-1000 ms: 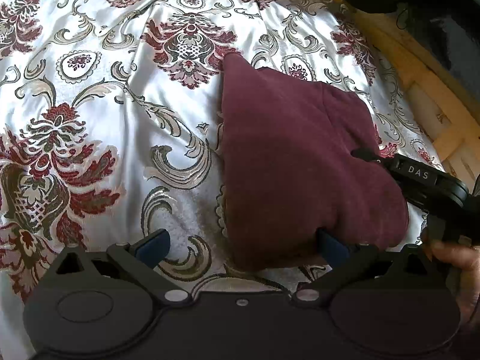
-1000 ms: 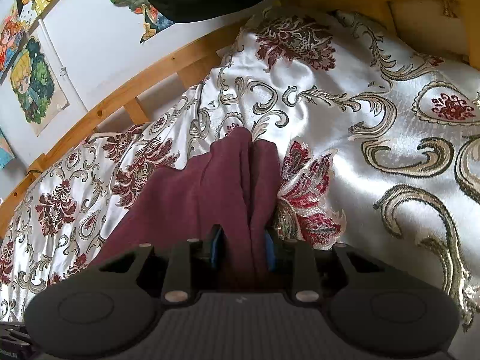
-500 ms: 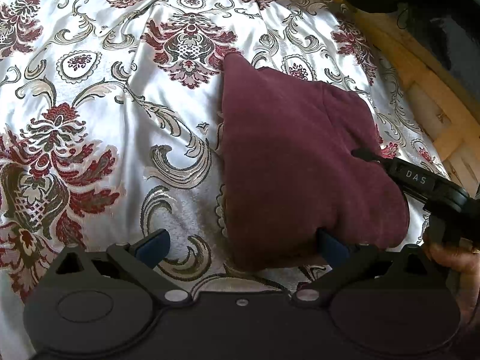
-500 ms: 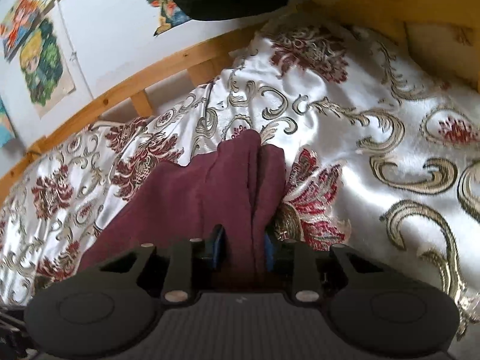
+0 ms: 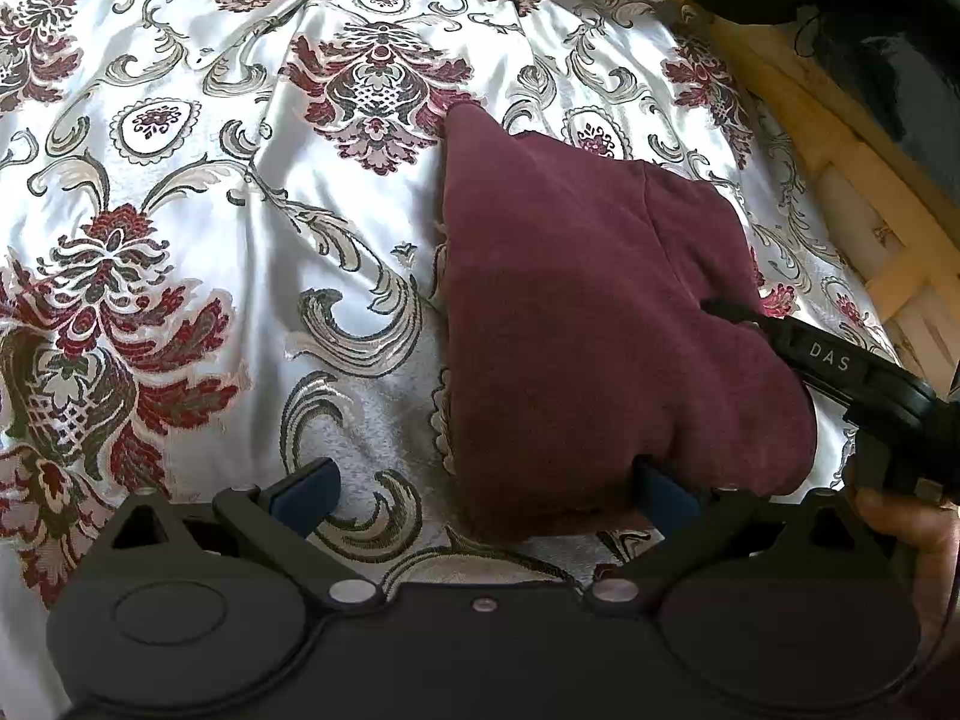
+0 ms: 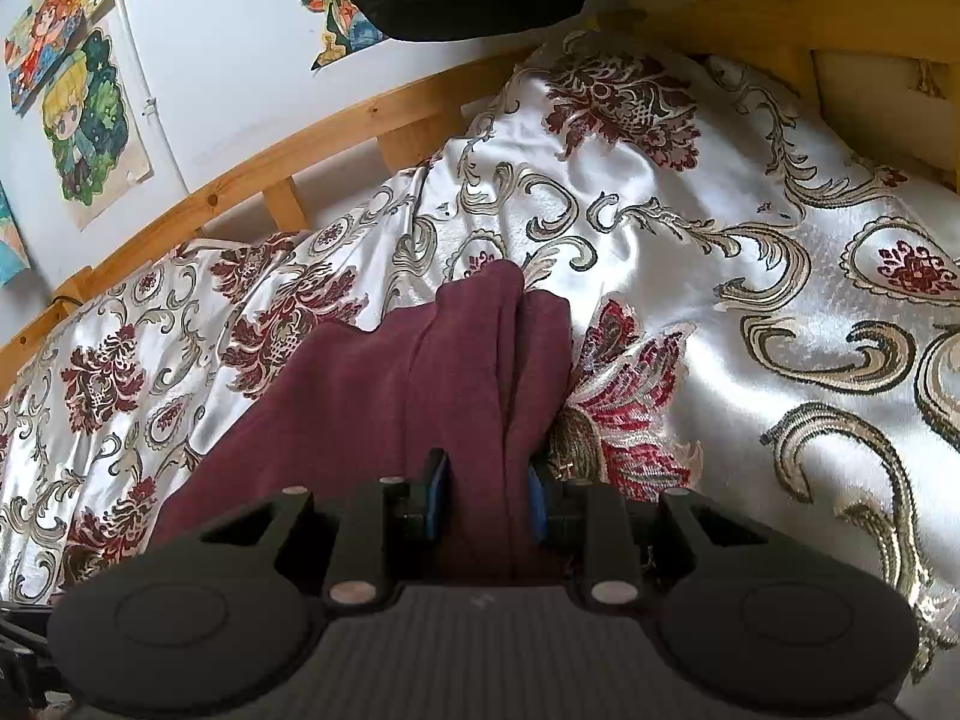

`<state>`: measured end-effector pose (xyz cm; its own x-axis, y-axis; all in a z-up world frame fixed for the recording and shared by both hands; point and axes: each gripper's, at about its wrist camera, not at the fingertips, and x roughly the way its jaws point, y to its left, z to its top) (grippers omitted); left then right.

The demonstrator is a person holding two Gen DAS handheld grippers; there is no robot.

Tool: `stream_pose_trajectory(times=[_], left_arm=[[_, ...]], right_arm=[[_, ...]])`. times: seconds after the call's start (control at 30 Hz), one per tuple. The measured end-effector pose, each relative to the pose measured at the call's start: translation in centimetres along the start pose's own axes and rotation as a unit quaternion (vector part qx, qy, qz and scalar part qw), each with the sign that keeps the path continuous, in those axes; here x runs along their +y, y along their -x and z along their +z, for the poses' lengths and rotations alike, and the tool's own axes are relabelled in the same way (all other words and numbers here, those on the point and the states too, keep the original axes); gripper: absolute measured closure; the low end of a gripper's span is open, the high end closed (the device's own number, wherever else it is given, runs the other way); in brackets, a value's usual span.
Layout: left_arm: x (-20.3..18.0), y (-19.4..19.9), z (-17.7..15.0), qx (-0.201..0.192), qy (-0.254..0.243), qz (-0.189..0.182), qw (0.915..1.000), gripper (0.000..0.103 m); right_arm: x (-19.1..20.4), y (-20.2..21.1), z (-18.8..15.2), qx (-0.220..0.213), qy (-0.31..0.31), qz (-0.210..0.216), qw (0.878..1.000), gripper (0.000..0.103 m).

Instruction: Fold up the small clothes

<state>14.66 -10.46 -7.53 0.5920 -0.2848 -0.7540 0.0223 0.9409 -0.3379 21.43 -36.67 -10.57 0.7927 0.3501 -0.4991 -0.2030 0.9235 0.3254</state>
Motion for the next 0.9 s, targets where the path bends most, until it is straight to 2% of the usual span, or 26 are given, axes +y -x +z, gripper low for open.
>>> stream_pose_trajectory(times=[0.13, 0.27, 0.33, 0.47, 0.53, 0.6, 0.67, 0.7, 0.73, 0.9], left_arm=[[0.3, 0.6, 0.9, -0.003, -0.005, -0.022, 0.9997, 0.001], [1.5, 1.8, 2.0, -0.036, 0.0, -0.086, 0.9957, 0.001], [2.6, 1.7, 2.8, -0.036, 0.033, -0.119, 0.9917, 0.001], [4.0, 0.3, 4.0, -0.027, 0.099, -0.162, 0.9814, 0.001], [4.2, -0.8, 4.2, -0.009, 0.113, -0.166, 0.9795, 0.001], [3.9, -1.8, 4.2, 0.011, 0.103, -0.165, 0.9809, 0.001], [3.4, -3.0, 3.9, 0.037, 0.088, -0.155, 0.9833, 0.002], [3.1, -3.7, 3.7, 0.053, 0.082, -0.151, 0.9837, 0.002], [2.9, -4.1, 3.5, 0.055, 0.079, -0.149, 0.9841, 0.002], [1.6, -4.5, 3.6, 0.056, 0.052, -0.136, 0.9877, 0.001]], right_arm=[[0.0, 0.0, 0.0, 0.0, 0.001, 0.0, 1.0, 0.073], [0.0, 0.0, 0.0, 0.001, -0.002, 0.002, 1.0, 0.073], [-0.1, 0.0, 0.0, 0.001, -0.004, 0.003, 1.0, 0.073], [-0.2, -0.1, 0.0, 0.001, -0.007, 0.004, 1.0, 0.072], [-0.3, -0.1, 0.0, 0.001, -0.008, 0.005, 1.0, 0.071], [-0.3, -0.1, 0.1, -0.001, -0.007, 0.004, 1.0, 0.065], [-0.6, 0.0, 0.2, -0.007, -0.009, 0.005, 1.0, 0.053], [-0.8, -0.1, 0.4, -0.009, -0.011, 0.01, 1.0, 0.05], [-1.2, -0.4, 0.7, -0.009, -0.017, 0.018, 1.0, 0.047], [-2.1, -1.8, 1.9, -0.018, -0.035, 0.051, 0.998, 0.044]])
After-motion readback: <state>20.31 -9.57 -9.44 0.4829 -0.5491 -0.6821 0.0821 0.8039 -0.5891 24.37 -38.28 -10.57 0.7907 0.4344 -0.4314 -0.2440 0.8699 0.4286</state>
